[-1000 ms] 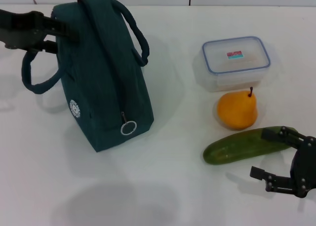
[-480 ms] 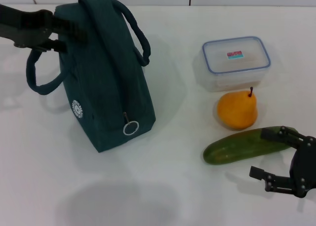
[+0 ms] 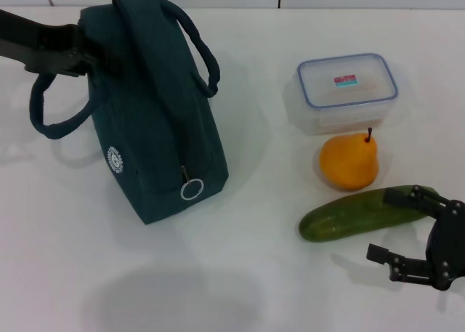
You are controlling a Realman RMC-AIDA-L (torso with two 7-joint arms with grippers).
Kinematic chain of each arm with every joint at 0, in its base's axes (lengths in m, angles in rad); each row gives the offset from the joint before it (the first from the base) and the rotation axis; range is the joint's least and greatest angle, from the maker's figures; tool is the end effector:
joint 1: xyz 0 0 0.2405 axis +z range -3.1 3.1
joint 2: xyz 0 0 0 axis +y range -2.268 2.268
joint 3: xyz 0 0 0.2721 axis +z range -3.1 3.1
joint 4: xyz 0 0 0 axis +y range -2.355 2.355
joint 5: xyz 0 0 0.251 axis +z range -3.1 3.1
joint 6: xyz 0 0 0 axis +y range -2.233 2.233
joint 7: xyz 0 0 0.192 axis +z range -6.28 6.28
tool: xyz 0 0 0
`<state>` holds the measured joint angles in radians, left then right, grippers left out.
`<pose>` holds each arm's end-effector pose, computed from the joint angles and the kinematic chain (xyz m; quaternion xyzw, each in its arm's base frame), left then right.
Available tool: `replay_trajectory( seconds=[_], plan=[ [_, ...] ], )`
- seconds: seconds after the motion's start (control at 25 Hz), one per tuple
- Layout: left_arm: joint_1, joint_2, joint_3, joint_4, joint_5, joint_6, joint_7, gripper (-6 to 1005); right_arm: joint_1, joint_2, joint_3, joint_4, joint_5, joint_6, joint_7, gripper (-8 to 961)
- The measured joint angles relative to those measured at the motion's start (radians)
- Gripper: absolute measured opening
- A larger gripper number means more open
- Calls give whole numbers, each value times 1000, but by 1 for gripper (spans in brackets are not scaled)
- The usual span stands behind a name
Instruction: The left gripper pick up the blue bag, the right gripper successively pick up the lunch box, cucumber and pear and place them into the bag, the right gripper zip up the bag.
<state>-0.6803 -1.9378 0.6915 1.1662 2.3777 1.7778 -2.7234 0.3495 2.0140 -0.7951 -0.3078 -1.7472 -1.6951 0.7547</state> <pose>-0.2360 0.4355 0.0923 -0.7878 -0.5924 -0.0795 0.1491 0.3258 0.2866 -0.0710 -0.9249 0.0999 0.3300 0.1604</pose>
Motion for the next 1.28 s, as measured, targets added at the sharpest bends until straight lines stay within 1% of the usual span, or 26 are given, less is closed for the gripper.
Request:
replay_trajectory(
  seconds=[0.4, 0.52, 0.6, 0.76, 0.88, 1.0, 1.16, 1.28],
  plan=[
    [1, 3, 11, -1, -3, 3, -19, 196, 0, 0, 4, 7, 1, -14, 0, 885],
    [4, 3, 12, -3, -37, 10, -14, 104, 0, 0, 4, 7, 10, -14, 0, 885],
    [6, 2, 14, -4, -92, 33, -7, 43, -3, 0, 4, 7, 30, -21, 0, 885],
    [7, 2, 15, -5, -176, 75, -1, 43, -16, -1, 3, 19, 96, -57, 1, 886],
    [2, -2, 17, -12, -187, 96, -1, 43, -30, -4, 4, 56, 201, -90, 29, 886],
    [-1, -6, 24, -32, -187, 101, 2, 42, -45, -5, 5, 87, 310, -120, 107, 886],
    [-2, -10, 29, -43, -200, 102, 15, 42, -51, -7, 5, 126, 433, -119, 290, 886],
    [-3, -15, 31, -43, -210, 101, 26, 42, -52, -8, 5, 158, 525, -74, 473, 886]
  ],
)
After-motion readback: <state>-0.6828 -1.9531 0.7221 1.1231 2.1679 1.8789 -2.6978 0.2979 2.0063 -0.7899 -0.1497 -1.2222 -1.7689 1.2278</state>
